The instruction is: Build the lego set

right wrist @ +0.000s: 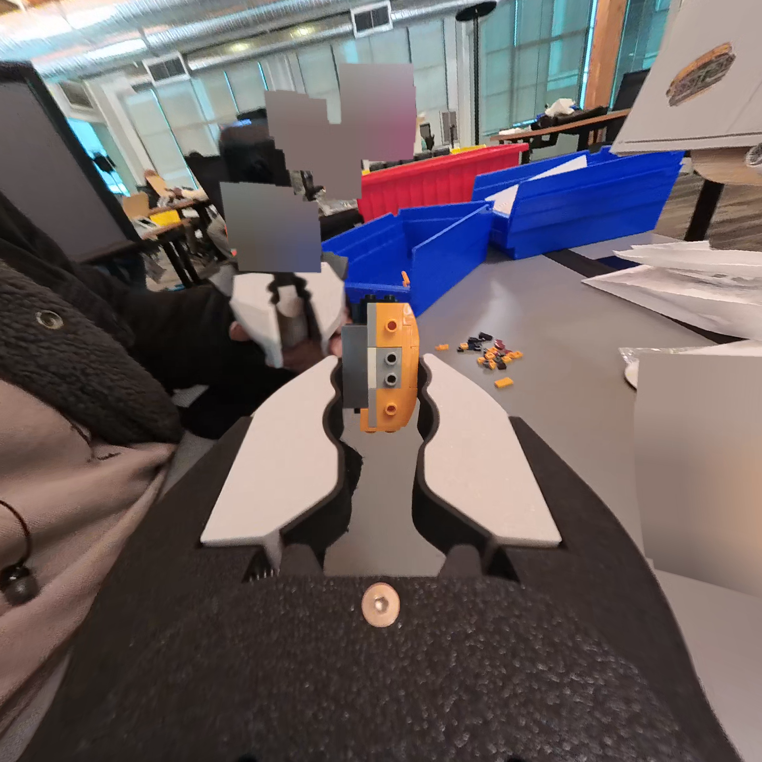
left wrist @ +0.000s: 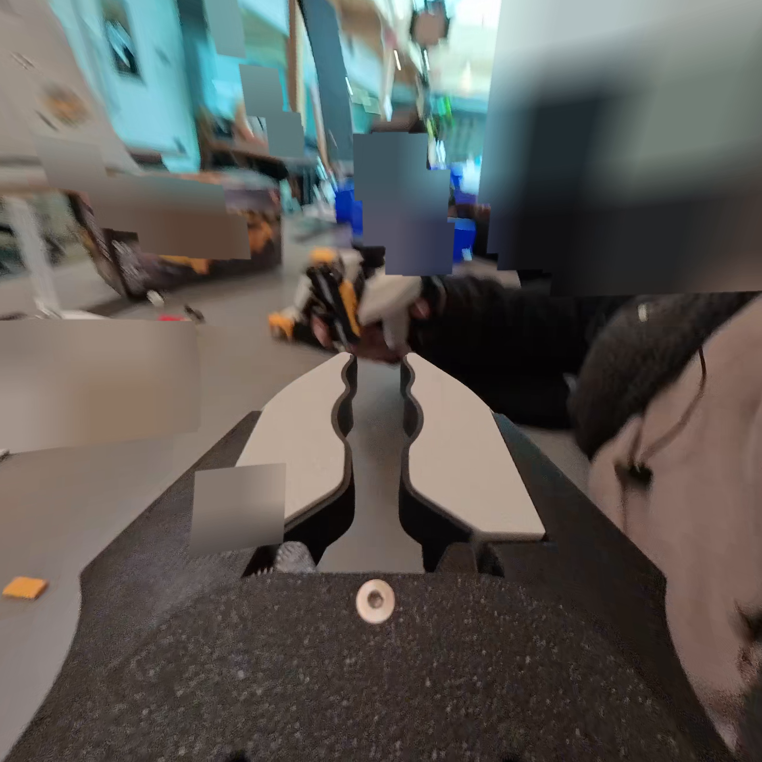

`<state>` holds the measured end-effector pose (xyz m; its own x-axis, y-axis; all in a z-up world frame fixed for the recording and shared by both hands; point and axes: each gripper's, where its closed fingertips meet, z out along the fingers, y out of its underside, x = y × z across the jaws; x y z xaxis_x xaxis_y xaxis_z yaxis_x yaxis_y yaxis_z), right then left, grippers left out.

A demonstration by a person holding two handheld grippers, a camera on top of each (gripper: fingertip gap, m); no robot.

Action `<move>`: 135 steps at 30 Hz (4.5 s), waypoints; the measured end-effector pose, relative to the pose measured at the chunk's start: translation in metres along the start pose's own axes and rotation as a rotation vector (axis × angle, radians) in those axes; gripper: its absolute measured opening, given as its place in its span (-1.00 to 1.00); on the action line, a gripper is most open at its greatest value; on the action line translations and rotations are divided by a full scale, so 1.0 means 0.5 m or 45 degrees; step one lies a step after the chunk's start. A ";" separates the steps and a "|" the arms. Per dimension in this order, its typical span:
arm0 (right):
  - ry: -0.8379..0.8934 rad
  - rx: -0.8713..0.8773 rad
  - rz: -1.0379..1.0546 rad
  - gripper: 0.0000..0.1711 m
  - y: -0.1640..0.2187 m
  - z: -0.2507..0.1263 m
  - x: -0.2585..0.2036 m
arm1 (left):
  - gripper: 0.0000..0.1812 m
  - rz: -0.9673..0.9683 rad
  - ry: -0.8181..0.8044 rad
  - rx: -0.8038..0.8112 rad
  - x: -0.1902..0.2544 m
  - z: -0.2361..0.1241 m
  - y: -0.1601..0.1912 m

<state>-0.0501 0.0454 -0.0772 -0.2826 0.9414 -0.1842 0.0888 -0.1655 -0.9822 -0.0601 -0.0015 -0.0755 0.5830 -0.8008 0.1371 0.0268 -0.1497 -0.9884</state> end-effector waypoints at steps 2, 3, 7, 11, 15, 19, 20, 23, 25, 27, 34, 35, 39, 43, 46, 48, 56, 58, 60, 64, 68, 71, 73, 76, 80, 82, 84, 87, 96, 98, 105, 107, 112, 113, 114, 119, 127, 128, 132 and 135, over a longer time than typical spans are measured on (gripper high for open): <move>0.022 -0.042 -0.019 -0.62 0.012 0.000 0.009 | -0.77 0.038 0.085 -0.259 0.028 0.002 0.057; 0.028 -0.056 -0.017 -0.62 0.018 0.001 0.012 | -0.74 0.083 0.113 -0.378 0.043 0.003 0.086; 0.030 -0.092 -0.008 -0.62 0.036 0.006 0.017 | -0.70 0.277 0.238 -0.770 0.098 -0.006 0.193; 0.032 -0.093 0.014 -0.62 0.040 0.004 0.022 | -0.73 0.301 0.341 -0.957 0.135 -0.024 0.246; 0.031 -0.115 0.003 -0.62 0.047 0.007 0.020 | -0.73 0.337 0.414 -1.049 0.161 -0.027 0.267; 0.040 -0.135 -0.015 -0.62 0.052 0.009 0.020 | -0.78 0.366 0.303 -1.122 0.165 -0.017 0.274; 0.042 -0.136 -0.015 -0.61 0.052 0.009 0.020 | -0.78 0.340 0.267 -1.130 0.167 -0.016 0.274; 0.049 -0.143 -0.009 -0.61 0.054 0.009 0.023 | -0.86 0.225 0.146 -1.101 0.178 -0.011 0.269; 0.049 -0.147 -0.002 -0.62 0.056 0.010 0.023 | -0.88 0.157 0.062 -1.097 0.179 -0.011 0.272; 0.049 -0.151 -0.003 -0.62 0.057 0.011 0.022 | -0.88 0.152 -0.034 -1.118 0.169 -0.014 0.280; 0.044 -0.159 -0.015 -0.61 0.057 0.014 0.015 | -0.97 0.149 -0.115 -1.174 0.166 -0.015 0.298; 0.043 -0.159 -0.015 -0.61 0.057 0.014 0.014 | -0.97 0.161 -0.121 -1.183 0.161 -0.016 0.297; 0.034 -0.155 -0.018 -0.61 0.055 0.015 0.011 | -0.98 0.308 -0.040 -1.239 0.138 -0.027 0.295; -0.037 -0.200 -0.050 -0.62 0.068 0.017 -0.007 | -0.99 0.546 0.109 -1.316 0.109 -0.041 0.292; -0.101 -0.342 -0.177 -0.62 0.109 0.021 -0.028 | -0.99 0.544 0.232 -1.339 0.097 -0.051 0.290; -0.136 -0.461 -0.278 -0.62 0.144 0.026 -0.043 | -0.98 0.515 0.318 -1.343 0.094 -0.058 0.291; -0.182 -0.638 -0.403 -0.62 0.196 0.027 -0.060 | -0.82 0.537 0.250 -1.243 0.014 -0.048 0.262; -0.177 -0.646 -0.398 -0.62 0.199 0.026 -0.057 | -0.81 0.464 0.131 -1.201 -0.007 -0.052 0.247; -0.163 -0.664 -0.400 -0.62 0.203 0.027 -0.053 | -0.79 0.367 0.025 -1.191 -0.017 -0.064 0.247; -0.113 -0.709 -0.412 -0.62 0.214 0.027 -0.038 | -0.77 0.123 -0.163 -1.215 -0.006 -0.081 0.268; -0.097 -0.727 -0.416 -0.61 0.218 0.027 -0.034 | -0.81 0.082 -0.325 -1.188 0.002 -0.075 0.271; -0.090 -0.734 -0.421 -0.61 0.219 0.027 -0.033 | -0.88 0.120 -0.323 -1.157 0.016 -0.058 0.268; -0.093 -0.735 -0.423 -0.61 0.219 0.027 -0.035 | -0.89 0.212 -0.322 -1.193 0.010 -0.056 0.277; -0.095 -0.741 -0.426 -0.61 0.220 0.027 -0.037 | -0.96 0.253 -0.230 -1.200 0.017 -0.047 0.277; -0.112 -0.761 -0.421 -0.61 0.225 0.024 -0.040 | -0.99 0.181 -0.095 -1.144 0.026 -0.037 0.273; -0.125 -0.780 -0.434 -0.62 0.230 0.022 -0.043 | -0.99 0.037 0.011 -1.050 0.040 -0.027 0.262; -0.125 -0.809 -0.461 -0.61 0.237 0.020 -0.043 | -0.99 -0.073 0.096 -0.954 0.047 -0.021 0.243; -0.150 -0.837 -0.471 -0.61 0.245 0.018 -0.049 | -0.99 -0.119 0.244 -0.855 0.066 -0.018 0.213; -0.341 -0.912 -0.337 -0.61 0.256 0.004 -0.099 | -0.99 -0.146 0.541 -0.673 0.085 -0.003 0.168; -0.427 -1.004 -0.248 -0.61 0.263 -0.009 -0.116 | -0.99 -0.139 0.541 -0.685 0.082 -0.003 0.170; -0.803 -1.588 -0.006 -0.62 0.281 -0.080 -0.139 | -0.99 -0.112 0.604 -0.697 0.094 -0.017 0.170; -0.843 -1.704 0.012 -0.61 0.281 -0.082 -0.124 | -0.99 -0.110 0.609 -0.681 0.097 -0.021 0.171; -0.926 -1.784 0.105 -0.60 0.272 -0.062 -0.098 | -0.99 -0.094 0.614 -0.634 0.100 -0.035 0.172; -0.909 -1.777 0.109 -0.58 0.269 -0.054 -0.089 | -0.99 -0.094 0.614 -0.619 0.098 -0.037 0.169; -0.873 -1.770 0.100 -0.56 0.267 -0.047 -0.075 | -0.99 -0.099 0.616 -0.601 0.097 -0.039 0.166; -0.624 -1.498 -0.079 -0.51 0.222 -0.009 -0.018 | -0.99 -0.141 0.630 -0.511 0.089 -0.045 0.147; -0.021 -1.186 -0.664 -0.35 0.225 -0.065 -0.029 | -0.99 -0.195 0.635 -0.415 0.080 -0.050 0.128; 0.048 -1.162 -0.730 -0.32 0.237 -0.066 -0.036 | -0.99 -0.208 0.638 -0.414 0.079 -0.049 0.128; 0.232 -1.028 -0.929 -0.39 0.253 -0.043 -0.042 | -0.99 -0.242 0.644 -0.424 0.076 -0.047 0.129; 0.218 -1.039 -1.015 -0.59 0.260 -0.035 -0.035 | -0.99 -0.212 0.628 -0.433 0.078 -0.047 0.132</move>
<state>-0.0171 0.0127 -0.2009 -0.4083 0.7312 0.5466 0.5523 0.6745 -0.4899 -0.0545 -0.0563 -0.1339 0.1473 -0.9124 0.3819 -0.2221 -0.4067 -0.8861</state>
